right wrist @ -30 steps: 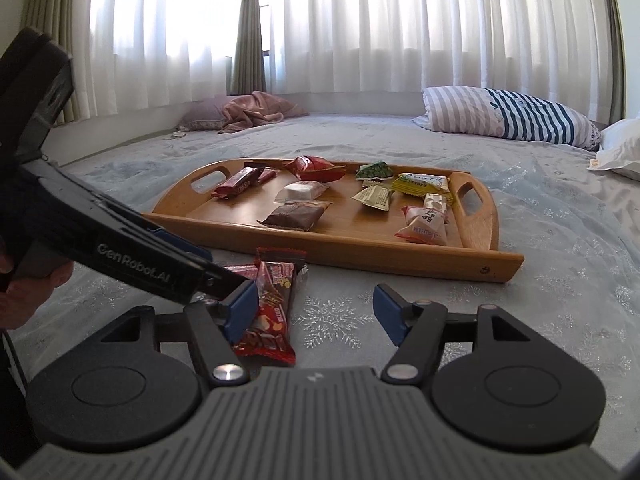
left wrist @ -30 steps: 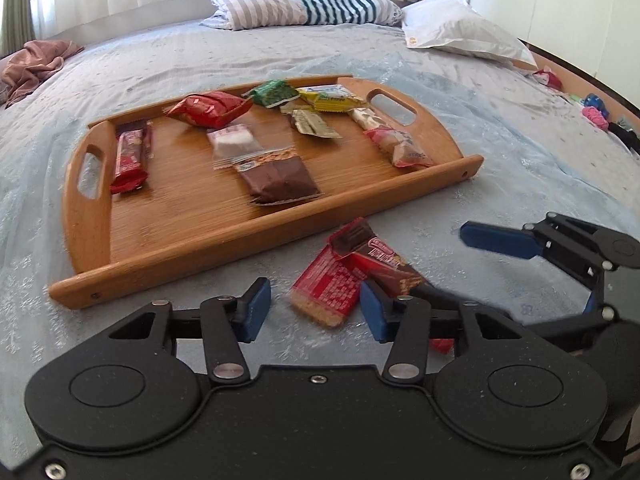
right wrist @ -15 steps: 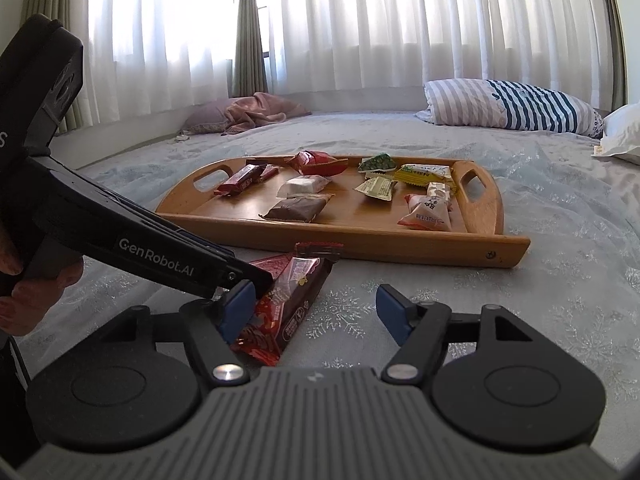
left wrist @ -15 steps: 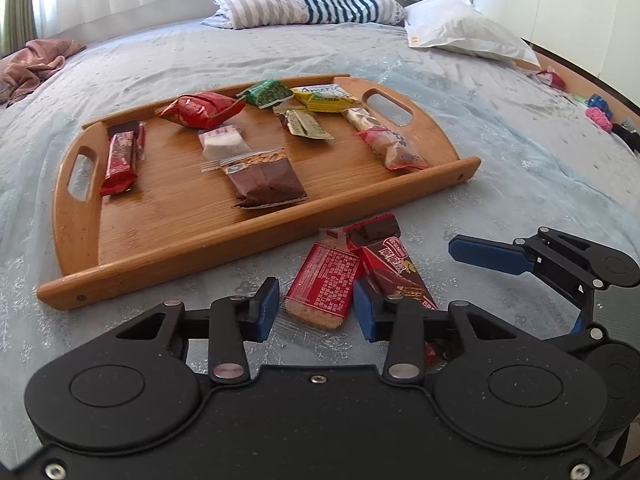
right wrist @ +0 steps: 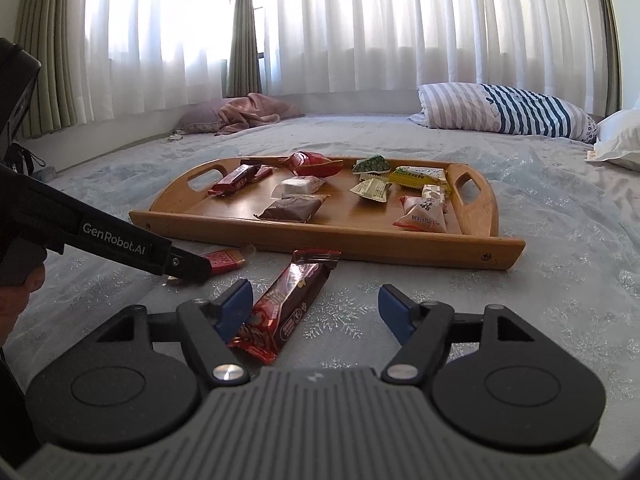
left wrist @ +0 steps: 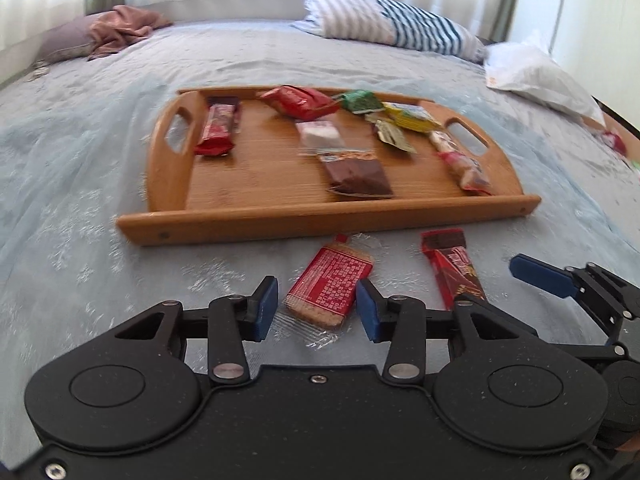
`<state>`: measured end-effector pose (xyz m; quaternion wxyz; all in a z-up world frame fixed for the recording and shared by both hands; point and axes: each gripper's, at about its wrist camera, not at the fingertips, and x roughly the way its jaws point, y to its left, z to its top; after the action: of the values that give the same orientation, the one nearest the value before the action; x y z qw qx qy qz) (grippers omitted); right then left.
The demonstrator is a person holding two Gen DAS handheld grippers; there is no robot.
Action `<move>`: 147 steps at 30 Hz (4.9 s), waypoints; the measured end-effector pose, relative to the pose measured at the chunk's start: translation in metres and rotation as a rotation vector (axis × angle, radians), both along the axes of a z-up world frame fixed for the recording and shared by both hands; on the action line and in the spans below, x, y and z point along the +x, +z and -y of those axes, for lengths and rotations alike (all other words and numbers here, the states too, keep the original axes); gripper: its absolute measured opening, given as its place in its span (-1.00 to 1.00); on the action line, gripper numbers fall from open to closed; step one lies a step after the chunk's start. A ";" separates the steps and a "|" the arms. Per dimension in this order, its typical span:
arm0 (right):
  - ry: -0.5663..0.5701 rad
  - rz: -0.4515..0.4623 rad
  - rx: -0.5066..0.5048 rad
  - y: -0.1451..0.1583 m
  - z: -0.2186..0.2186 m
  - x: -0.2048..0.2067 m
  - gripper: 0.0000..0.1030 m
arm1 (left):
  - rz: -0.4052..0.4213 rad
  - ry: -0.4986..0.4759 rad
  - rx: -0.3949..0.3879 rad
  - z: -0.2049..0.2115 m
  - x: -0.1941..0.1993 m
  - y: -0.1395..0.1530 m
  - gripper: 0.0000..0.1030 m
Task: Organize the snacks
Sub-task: 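Close left gripper on the red wafer pack while right gripper grasps a red chocolate bar, then carry the red wafer pack in left gripper to tray while right gripper carries the chocolate bar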
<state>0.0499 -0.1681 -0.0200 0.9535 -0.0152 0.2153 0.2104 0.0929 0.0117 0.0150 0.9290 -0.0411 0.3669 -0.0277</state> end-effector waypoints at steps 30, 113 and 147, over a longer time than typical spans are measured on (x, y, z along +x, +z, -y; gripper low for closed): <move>-0.197 -0.046 -0.045 0.000 -0.030 -0.007 0.07 | -0.012 -0.109 -0.066 0.002 0.003 0.004 0.02; -0.231 0.004 -0.071 0.046 -0.020 0.014 -0.46 | 0.142 -0.058 0.012 -0.003 0.007 0.048 -0.36; -0.221 -0.221 0.047 0.023 -0.035 0.141 -0.46 | 0.018 0.038 -0.029 -0.047 0.108 0.016 -0.36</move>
<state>0.1906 -0.1331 0.0034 0.9414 0.0541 0.3143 0.1098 0.2005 0.0591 0.0311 0.9318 -0.0615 0.3573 -0.0156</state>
